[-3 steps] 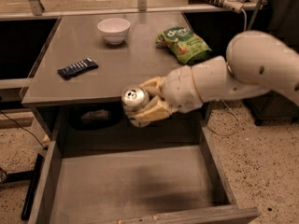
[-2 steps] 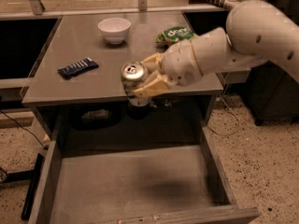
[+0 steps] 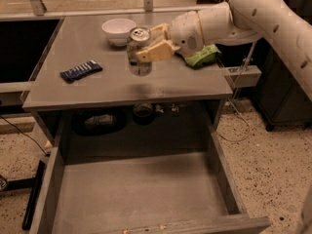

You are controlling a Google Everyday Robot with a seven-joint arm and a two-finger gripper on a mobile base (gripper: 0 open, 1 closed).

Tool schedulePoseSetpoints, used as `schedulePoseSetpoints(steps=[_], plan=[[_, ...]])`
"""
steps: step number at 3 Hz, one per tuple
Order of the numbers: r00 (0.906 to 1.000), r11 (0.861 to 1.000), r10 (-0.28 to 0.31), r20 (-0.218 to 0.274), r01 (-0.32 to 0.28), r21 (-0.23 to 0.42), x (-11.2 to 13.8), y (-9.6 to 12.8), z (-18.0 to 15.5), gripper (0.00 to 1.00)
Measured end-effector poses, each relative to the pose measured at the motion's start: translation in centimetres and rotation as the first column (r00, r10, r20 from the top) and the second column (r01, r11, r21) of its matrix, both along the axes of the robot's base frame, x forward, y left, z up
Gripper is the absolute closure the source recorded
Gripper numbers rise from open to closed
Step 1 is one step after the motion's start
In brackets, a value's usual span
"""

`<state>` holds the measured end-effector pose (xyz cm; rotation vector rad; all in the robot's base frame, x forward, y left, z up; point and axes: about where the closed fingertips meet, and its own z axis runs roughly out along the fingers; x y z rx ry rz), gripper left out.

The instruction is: Pick 7up can from top drawer and place on counter

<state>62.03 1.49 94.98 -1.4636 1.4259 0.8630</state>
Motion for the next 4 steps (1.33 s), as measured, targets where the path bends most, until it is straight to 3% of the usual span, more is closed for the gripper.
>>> schedulePoseSetpoints(steps=[1,2,3,4], plan=[[0.9999,0.999,-0.009,0.004,0.009,0.036,3.0,0.8,0.5,1.00],[0.9925,0.995,-0.104,0.065,0.104,0.001,4.4,0.2,1.6,1.00],[0.9788,0.979,-0.190,0.078,0.194,-0.055,4.6,0.2,-0.7,1.00],[0.9717,0.970,-0.232,0.047,0.234,-0.070,4.6,0.0,-3.3,1.00]])
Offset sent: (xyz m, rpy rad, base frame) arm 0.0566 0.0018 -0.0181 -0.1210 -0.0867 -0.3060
